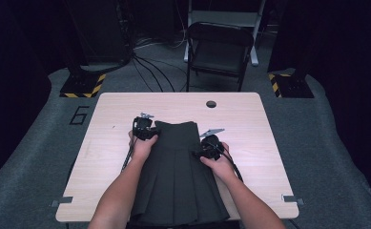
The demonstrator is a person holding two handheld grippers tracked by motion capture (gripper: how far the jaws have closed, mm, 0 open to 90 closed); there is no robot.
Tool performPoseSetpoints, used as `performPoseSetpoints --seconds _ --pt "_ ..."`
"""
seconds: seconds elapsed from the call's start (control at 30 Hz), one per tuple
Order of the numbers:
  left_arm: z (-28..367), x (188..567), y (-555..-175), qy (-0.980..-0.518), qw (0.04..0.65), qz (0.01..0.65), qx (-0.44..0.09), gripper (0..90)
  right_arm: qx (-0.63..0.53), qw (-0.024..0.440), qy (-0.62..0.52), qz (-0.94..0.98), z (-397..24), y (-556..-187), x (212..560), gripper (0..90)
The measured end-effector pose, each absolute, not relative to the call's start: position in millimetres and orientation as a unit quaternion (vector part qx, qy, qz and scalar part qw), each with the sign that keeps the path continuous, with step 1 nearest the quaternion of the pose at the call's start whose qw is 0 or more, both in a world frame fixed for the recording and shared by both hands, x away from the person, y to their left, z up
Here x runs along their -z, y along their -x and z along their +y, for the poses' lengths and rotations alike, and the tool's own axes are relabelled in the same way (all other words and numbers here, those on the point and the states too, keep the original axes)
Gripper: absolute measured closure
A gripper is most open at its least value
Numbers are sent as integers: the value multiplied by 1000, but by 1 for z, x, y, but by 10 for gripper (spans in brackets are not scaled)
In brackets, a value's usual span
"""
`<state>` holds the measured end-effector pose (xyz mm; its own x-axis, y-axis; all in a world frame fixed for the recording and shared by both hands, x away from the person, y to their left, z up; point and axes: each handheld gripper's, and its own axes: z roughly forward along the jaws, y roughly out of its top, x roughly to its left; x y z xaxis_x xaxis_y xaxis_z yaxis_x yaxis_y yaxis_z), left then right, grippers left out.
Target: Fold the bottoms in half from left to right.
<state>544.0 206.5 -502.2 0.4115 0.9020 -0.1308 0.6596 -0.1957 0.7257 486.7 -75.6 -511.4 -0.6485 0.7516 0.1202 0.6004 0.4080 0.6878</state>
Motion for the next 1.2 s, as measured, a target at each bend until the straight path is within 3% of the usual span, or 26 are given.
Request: performPoseSetpoints --seconds 0.27,1.03,1.2 --pt "202 493 -538 -764 369 498 -177 833 -363 103 -408 832 -78 -485 511 430" --pt "183 450 -515 -770 416 438 -205 851 -388 117 -415 814 -85 -484 497 434" --pt "177 437 -512 -774 420 422 -216 853 -414 115 -398 810 -76 -476 484 477"
